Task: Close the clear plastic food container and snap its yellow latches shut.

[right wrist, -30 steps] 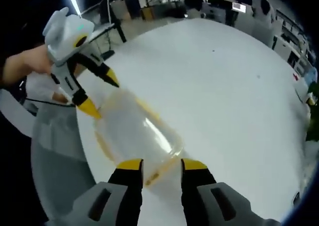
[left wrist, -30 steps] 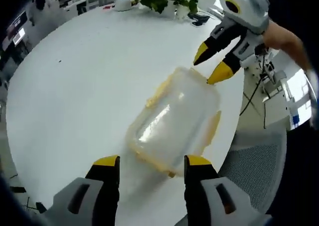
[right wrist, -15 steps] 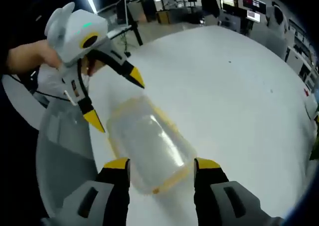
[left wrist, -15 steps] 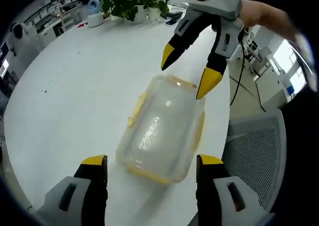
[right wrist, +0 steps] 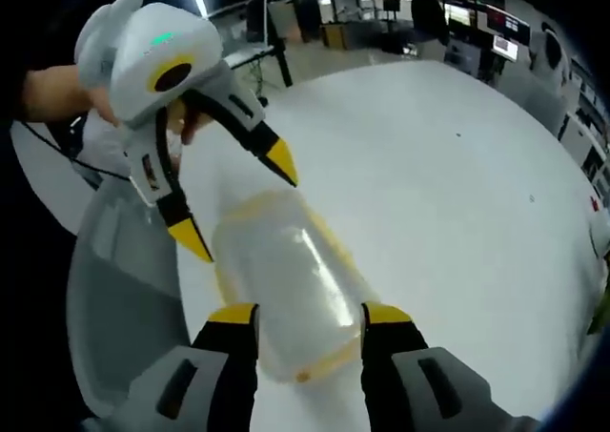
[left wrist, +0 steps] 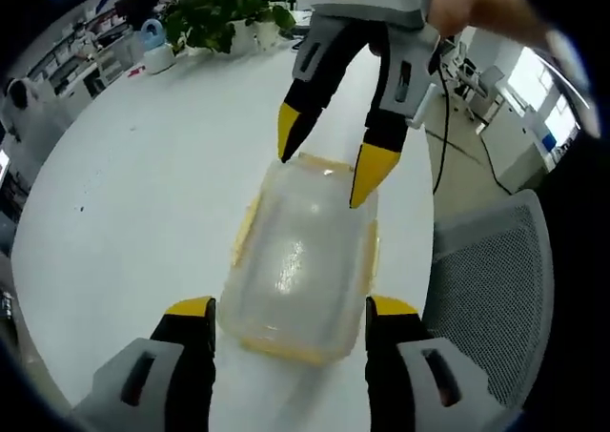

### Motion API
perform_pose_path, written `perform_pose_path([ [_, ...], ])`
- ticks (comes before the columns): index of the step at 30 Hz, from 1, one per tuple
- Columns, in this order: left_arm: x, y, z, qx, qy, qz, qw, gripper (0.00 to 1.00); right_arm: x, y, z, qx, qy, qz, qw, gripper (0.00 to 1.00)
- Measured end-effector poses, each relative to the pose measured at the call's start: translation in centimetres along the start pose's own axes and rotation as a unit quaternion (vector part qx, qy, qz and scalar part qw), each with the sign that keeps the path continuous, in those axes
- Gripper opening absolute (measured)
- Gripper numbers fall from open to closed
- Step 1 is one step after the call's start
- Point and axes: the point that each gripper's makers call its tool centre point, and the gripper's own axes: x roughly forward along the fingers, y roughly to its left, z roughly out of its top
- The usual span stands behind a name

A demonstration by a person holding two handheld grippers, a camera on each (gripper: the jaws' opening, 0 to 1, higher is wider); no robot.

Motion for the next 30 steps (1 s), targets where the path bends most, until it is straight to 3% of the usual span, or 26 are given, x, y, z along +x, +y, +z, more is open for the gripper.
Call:
perform_pose_path([
  [12, 0.4, 0.7, 1.5, 0.025, -0.020, 0.025, 0.9992, 0.61, 1.1, 0.9, 1.7, -0.012, -0.004, 0.010, 0.9999, 0.39],
  [30, 1.3, 0.2, 1.7, 0.051, -0.010, 0.034, 0.9981, 0.59, 2.2, 1.9, 2.1, -0.019, 0.002, 0.022, 0.9996, 0.38],
])
